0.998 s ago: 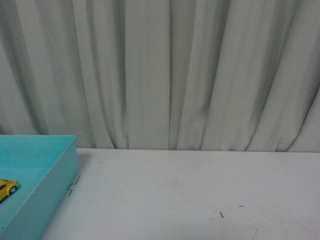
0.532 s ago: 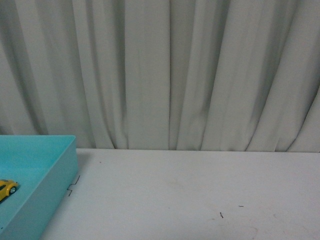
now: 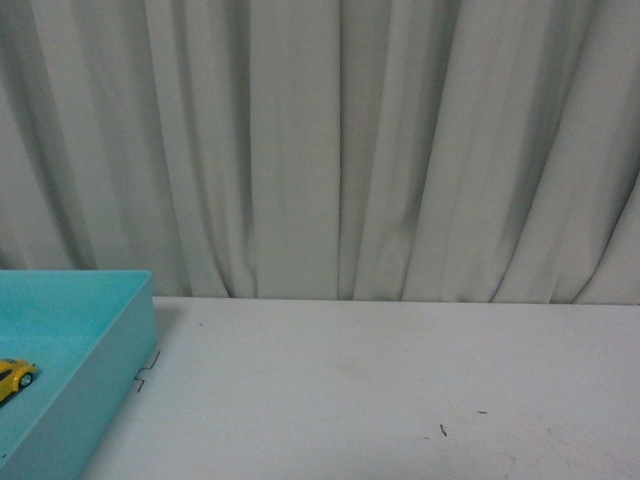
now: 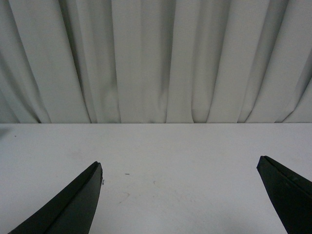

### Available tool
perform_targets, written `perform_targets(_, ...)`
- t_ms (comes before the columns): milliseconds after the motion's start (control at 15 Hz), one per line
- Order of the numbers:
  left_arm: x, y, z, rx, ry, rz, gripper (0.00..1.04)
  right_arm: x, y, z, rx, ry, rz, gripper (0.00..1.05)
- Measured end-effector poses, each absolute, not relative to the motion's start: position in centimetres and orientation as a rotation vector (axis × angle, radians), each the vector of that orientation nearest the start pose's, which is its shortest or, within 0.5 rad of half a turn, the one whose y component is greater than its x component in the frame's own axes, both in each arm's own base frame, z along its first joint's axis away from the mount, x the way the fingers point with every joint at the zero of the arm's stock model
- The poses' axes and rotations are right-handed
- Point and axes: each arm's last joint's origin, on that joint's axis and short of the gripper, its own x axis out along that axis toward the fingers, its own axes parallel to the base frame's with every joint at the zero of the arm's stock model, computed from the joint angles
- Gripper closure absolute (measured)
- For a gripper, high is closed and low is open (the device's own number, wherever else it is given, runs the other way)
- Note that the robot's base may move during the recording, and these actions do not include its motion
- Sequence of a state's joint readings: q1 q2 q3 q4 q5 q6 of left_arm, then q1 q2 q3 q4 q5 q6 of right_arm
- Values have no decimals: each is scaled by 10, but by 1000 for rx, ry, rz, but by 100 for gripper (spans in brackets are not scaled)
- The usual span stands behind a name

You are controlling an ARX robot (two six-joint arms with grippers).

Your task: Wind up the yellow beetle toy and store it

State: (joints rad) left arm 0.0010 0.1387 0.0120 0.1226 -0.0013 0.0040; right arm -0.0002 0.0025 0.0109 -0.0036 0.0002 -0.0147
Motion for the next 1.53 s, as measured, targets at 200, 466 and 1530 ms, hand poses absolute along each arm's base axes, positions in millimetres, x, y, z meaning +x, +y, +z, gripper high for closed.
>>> perform_targets(200, 100, 0, 163, 4, 42, -1, 103, 97, 0, 167, -15, -4, -1, 7)
perform_targets(466, 97, 0, 166, 3, -1, 1, 85, 97, 0, 167, -15, -5, 0, 7)
perform_targets(1530, 97, 0, 167, 3, -5, 1, 7, 97, 0, 167, -15, -9, 0, 7)
